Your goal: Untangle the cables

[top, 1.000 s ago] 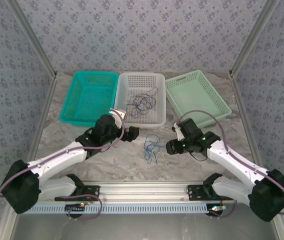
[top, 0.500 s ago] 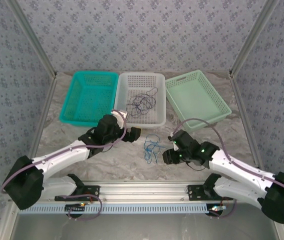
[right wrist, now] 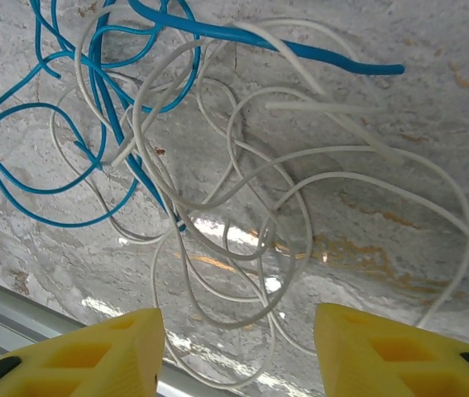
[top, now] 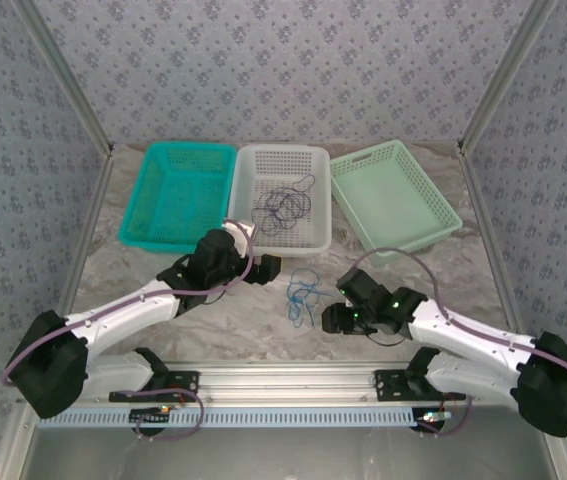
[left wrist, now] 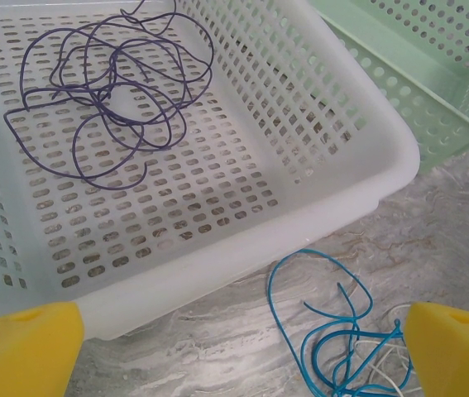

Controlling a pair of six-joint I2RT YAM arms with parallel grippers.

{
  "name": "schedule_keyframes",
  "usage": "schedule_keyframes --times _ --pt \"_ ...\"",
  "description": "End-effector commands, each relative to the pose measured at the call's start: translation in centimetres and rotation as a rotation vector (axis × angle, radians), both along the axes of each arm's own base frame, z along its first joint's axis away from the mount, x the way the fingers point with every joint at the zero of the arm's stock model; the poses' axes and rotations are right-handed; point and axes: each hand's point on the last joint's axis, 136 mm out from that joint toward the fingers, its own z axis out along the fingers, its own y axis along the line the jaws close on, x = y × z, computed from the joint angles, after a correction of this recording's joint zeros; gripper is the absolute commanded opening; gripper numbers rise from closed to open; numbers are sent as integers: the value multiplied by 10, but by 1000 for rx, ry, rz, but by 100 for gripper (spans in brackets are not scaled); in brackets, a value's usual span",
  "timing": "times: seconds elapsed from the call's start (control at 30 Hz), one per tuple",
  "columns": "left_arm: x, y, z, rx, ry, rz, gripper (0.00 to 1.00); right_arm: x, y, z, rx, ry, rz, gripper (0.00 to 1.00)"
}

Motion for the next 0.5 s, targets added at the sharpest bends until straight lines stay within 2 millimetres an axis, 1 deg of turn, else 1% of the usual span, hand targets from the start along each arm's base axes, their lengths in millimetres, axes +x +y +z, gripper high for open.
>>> schedule_keyframes --times 0.0,0.23,0.37,0.47 --pt "-1 -7 10 -29 -23 -24 99 -3 6 -6 17 49 -34 52" --pt "-1 -7 7 -22 -21 -25 99 -4 10 -23 -12 110 -47 47" --pt "-1 -5 5 -15 -24 -18 99 3 10 -23 -27 80 -60 26" --pt "0 -4 5 -12 -27 -14 100 12 10 -9 -24 17 -58 10"
